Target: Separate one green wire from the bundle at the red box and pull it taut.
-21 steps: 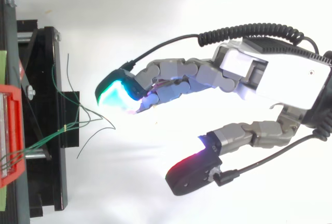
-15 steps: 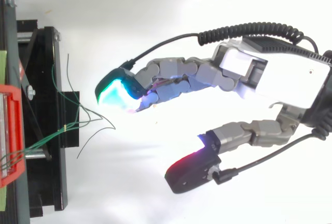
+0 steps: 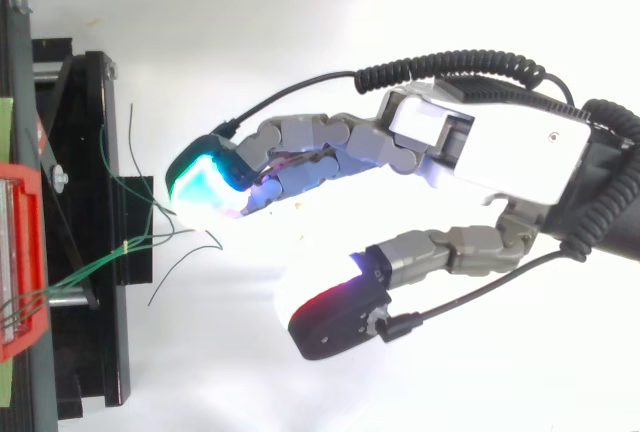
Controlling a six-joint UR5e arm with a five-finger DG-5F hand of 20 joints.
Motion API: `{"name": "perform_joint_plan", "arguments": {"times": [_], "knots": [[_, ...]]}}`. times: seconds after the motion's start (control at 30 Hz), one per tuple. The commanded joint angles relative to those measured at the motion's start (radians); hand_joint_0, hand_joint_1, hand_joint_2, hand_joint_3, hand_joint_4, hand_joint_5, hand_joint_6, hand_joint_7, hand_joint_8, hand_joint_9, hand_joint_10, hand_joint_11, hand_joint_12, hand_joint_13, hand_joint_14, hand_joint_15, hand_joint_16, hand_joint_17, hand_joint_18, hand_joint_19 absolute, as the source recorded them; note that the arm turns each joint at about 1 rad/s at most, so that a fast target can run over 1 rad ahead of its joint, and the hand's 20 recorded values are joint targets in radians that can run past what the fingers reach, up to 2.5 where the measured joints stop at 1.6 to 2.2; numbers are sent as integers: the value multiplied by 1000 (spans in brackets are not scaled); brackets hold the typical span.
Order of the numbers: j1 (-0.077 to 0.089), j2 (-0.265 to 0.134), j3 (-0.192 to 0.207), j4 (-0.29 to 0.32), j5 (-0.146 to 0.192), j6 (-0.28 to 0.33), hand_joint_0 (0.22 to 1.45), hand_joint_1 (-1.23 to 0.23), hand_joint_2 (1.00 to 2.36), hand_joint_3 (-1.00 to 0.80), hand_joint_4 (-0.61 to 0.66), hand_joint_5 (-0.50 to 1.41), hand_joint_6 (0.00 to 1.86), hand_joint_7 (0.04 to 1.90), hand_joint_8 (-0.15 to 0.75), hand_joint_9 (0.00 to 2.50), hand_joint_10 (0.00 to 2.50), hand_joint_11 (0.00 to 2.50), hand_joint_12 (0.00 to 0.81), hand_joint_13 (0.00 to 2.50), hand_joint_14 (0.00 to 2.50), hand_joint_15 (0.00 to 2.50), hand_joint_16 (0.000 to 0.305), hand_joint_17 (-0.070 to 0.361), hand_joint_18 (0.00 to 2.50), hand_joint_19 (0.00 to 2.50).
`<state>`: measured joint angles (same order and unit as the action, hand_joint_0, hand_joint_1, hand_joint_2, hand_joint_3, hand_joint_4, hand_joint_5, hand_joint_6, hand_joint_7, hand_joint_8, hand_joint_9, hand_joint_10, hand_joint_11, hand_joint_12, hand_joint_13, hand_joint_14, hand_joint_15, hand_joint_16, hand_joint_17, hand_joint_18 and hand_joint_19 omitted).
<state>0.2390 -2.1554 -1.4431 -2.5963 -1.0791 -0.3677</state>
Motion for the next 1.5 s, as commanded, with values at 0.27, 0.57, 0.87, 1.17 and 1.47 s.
{"name": "perform_joint_plan", "arguments": {"times": [0.27,0.57,0.87,1.17,1.47], "knots": [[-23,-78,73,15,-10,18,560,-511,1007,-431,262,-174,502,727,298,671,4,107,389,678,10,244,56,127,540,258],[-29,-87,112,-13,-19,-7,561,-510,1007,-434,262,-173,502,727,299,670,4,114,391,680,9,252,57,128,536,251],[-32,-150,152,27,-18,-19,539,-568,1003,-468,259,-171,502,735,290,637,5,126,417,348,5,147,65,147,209,154],[-20,-213,221,28,-42,-19,534,-626,1002,-480,254,-155,503,767,287,650,6,145,410,290,4,124,67,150,146,137],[8,-233,242,32,-39,-46,546,-598,1003,-468,278,-141,503,794,292,682,6,156,407,320,4,124,65,146,208,156]]}}
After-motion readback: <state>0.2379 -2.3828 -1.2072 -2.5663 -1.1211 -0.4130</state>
